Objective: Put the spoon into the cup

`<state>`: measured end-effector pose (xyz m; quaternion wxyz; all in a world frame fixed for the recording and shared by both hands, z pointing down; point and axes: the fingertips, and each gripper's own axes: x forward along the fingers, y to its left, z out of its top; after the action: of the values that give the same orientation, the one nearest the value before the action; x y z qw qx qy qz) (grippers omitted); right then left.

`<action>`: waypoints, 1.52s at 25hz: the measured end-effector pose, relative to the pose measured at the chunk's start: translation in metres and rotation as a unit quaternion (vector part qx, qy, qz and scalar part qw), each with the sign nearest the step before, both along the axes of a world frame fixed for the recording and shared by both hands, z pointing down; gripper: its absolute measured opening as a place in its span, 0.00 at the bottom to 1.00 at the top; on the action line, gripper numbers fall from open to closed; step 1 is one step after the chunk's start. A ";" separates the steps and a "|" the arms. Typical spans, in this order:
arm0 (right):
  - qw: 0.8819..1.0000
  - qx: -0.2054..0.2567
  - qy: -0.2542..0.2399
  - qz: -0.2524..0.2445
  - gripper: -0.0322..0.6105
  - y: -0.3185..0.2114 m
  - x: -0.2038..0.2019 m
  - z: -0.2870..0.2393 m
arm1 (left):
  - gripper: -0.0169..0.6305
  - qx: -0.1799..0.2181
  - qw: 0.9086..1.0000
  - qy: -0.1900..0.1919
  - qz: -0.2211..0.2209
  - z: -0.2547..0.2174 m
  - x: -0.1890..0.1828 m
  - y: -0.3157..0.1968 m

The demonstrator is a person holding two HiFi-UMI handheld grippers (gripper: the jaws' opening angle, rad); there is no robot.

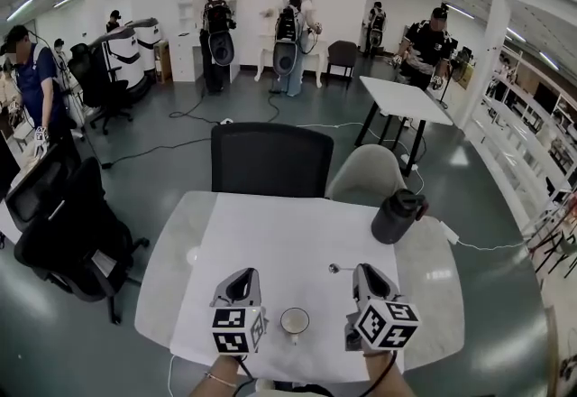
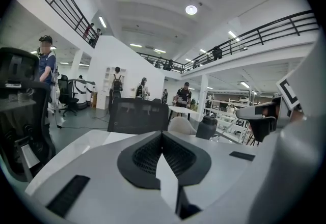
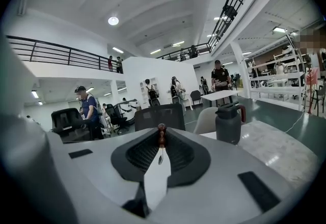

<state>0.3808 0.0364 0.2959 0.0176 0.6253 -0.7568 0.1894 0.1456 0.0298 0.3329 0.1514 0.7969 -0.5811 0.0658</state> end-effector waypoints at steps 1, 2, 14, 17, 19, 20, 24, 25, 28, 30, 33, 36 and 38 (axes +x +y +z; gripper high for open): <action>1.000 -0.002 -0.001 -0.003 0.15 0.000 0.001 0.002 | 0.05 -0.002 1.000 0.001 -0.004 0.002 0.001 0.001; 1.000 -0.003 -0.002 -0.005 0.15 -0.001 0.002 0.004 | 0.05 -0.003 1.000 0.001 -0.007 0.003 0.001 0.001; 0.999 -0.033 -0.009 -0.030 0.15 0.018 0.003 0.028 | 0.05 -0.032 0.999 -0.001 -0.032 0.029 0.006 0.033; 0.998 -0.040 -0.009 -0.040 0.15 0.022 0.000 0.036 | 0.05 -0.038 0.998 -0.002 -0.041 0.036 0.004 0.039; 0.998 -0.045 -0.014 -0.046 0.15 0.024 -0.003 0.040 | 0.05 -0.040 0.998 -0.002 -0.046 0.039 0.002 0.043; 0.997 -0.048 -0.017 -0.049 0.15 0.025 -0.005 0.042 | 0.05 -0.041 0.998 -0.002 -0.048 0.040 0.001 0.045; 0.996 -0.061 -0.023 -0.067 0.15 0.032 -0.015 0.050 | 0.05 -0.055 0.997 -0.004 -0.056 0.051 0.001 0.056; 0.995 -0.066 -0.023 -0.071 0.15 0.034 -0.016 0.054 | 0.05 -0.059 0.997 -0.004 -0.058 0.055 0.002 0.059; 0.993 -0.079 -0.026 -0.081 0.15 0.038 -0.019 0.063 | 0.05 -0.069 0.995 -0.003 -0.066 0.064 0.002 0.067; 0.992 -0.085 -0.027 -0.087 0.15 0.041 -0.022 0.067 | 0.05 -0.076 0.995 -0.003 -0.072 0.069 0.000 0.072; 0.991 -0.093 -0.027 -0.096 0.15 0.045 -0.027 0.071 | 0.05 -0.084 0.993 -0.002 -0.081 0.076 -0.004 0.078; 0.989 -0.100 -0.034 -0.107 0.15 0.046 -0.031 0.073 | 0.05 -0.091 0.992 0.000 -0.091 0.082 -0.006 0.080; 0.987 -0.105 -0.041 -0.116 0.15 0.046 -0.034 0.073 | 0.05 -0.096 0.991 -0.002 -0.095 0.087 -0.005 0.082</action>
<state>0.3470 0.0825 0.3692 0.0739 0.5199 -0.8002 0.2898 0.1403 0.1115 0.4201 0.2320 0.7199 -0.6451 0.1081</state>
